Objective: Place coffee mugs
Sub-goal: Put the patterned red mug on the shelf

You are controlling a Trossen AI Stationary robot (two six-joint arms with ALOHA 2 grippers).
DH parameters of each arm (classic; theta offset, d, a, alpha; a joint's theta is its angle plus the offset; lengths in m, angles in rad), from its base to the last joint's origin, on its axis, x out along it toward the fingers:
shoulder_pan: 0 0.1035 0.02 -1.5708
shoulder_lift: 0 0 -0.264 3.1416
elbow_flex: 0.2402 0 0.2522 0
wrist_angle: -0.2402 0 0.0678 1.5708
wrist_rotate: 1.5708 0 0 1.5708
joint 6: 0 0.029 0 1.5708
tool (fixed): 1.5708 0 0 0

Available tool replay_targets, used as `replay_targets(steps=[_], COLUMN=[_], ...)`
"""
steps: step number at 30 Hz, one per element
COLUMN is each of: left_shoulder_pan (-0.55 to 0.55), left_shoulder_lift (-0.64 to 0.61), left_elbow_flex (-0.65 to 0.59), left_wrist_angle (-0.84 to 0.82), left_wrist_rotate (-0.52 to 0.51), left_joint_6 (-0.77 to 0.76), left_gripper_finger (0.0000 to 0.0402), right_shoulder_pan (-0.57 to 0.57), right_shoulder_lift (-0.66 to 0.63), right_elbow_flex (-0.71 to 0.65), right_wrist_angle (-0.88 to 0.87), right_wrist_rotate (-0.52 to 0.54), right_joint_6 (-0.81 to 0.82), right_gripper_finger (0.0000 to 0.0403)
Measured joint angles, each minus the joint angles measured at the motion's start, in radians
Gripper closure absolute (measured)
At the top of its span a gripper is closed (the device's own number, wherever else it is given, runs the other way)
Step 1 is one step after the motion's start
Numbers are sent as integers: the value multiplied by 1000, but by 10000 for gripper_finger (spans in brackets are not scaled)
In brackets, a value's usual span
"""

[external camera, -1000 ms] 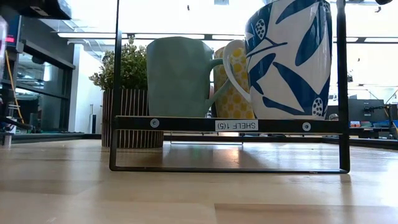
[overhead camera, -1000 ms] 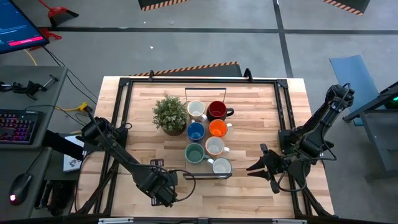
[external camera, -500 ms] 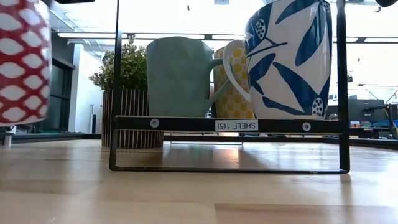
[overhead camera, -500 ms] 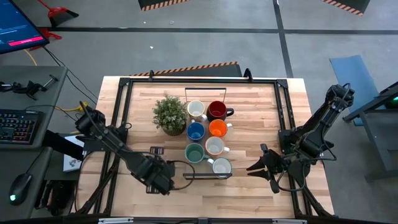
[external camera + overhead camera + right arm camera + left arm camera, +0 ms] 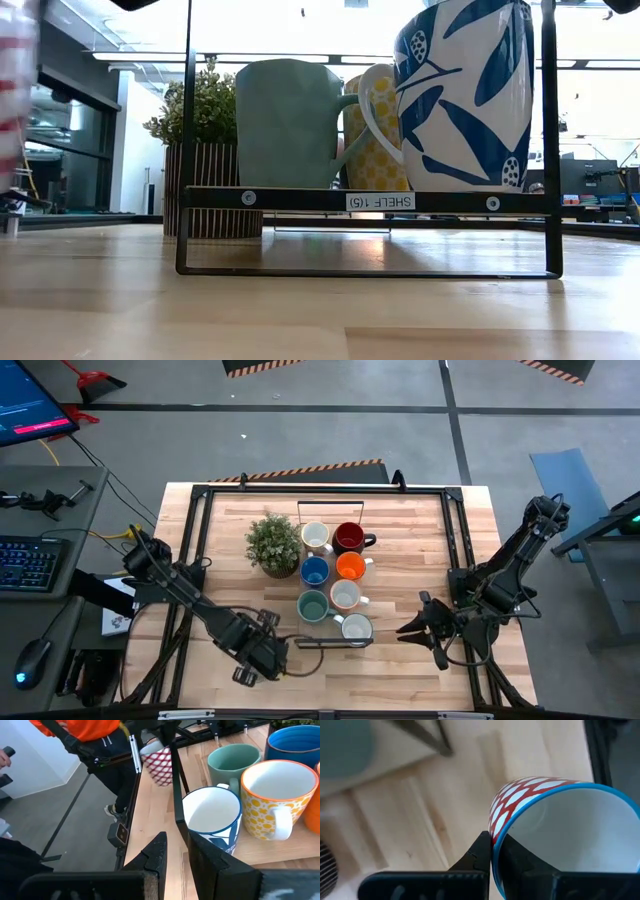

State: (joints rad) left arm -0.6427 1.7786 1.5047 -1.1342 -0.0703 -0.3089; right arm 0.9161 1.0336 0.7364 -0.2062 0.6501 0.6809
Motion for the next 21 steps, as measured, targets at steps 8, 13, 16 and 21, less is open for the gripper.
replay_targets(steps=[8, 13, 16, 21], left_shoulder_pan=[-37, -43, -43, -38], left_shoulder_lift=[41, 73, 82, 83], left_elbow_flex=[0, 0, 0, 0], left_wrist_angle=[6, 33, 31, 31], left_wrist_rotate=[40, 60, 62, 60], left_joint_6=[93, 154, 157, 156], left_gripper_finger=[398, 398, 398, 397], right_shoulder_pan=[0, 0, 0, 0], right_shoulder_lift=[0, 0, 0, 0], right_elbow_flex=[0, 0, 0, 0], right_wrist_angle=[0, 0, 0, 0], right_wrist_rotate=[16, 32, 34, 34], right_joint_6=[-7, -7, -7, -5], right_gripper_finger=[343, 343, 343, 343])
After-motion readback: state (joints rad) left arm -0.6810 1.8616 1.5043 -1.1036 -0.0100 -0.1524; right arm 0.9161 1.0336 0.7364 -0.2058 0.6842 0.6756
